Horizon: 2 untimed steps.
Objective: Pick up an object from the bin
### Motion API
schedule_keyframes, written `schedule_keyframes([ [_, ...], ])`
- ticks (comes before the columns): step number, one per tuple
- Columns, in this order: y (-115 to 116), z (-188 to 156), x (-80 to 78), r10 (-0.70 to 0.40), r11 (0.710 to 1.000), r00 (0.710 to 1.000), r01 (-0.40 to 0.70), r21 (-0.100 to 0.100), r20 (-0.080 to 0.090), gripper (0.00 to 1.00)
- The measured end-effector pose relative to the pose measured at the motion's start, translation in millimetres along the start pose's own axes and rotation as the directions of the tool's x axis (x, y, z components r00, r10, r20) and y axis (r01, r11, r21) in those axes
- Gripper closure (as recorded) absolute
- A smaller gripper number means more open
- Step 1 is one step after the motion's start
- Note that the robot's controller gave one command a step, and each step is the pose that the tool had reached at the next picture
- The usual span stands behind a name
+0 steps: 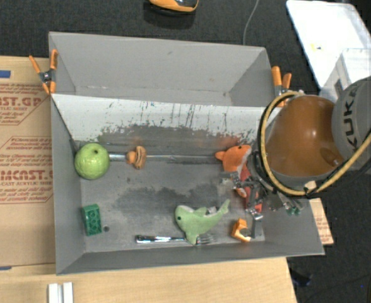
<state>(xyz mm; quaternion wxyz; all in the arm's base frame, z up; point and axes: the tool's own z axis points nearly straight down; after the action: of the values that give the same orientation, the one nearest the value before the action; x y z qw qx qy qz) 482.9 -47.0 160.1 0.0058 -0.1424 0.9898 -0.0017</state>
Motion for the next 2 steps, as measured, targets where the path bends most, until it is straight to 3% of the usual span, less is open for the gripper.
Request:
schedule_keyframes([
  [1, 39.0, 37.2, -23.0, -0.217, 0.976, 0.976, 0.217, -0.005, -0.010, 0.00],
  [2, 47.6, 88.4, -13.1, -0.368, 0.930, 0.930, 0.368, 0.009, 0.012, 0.00],
])
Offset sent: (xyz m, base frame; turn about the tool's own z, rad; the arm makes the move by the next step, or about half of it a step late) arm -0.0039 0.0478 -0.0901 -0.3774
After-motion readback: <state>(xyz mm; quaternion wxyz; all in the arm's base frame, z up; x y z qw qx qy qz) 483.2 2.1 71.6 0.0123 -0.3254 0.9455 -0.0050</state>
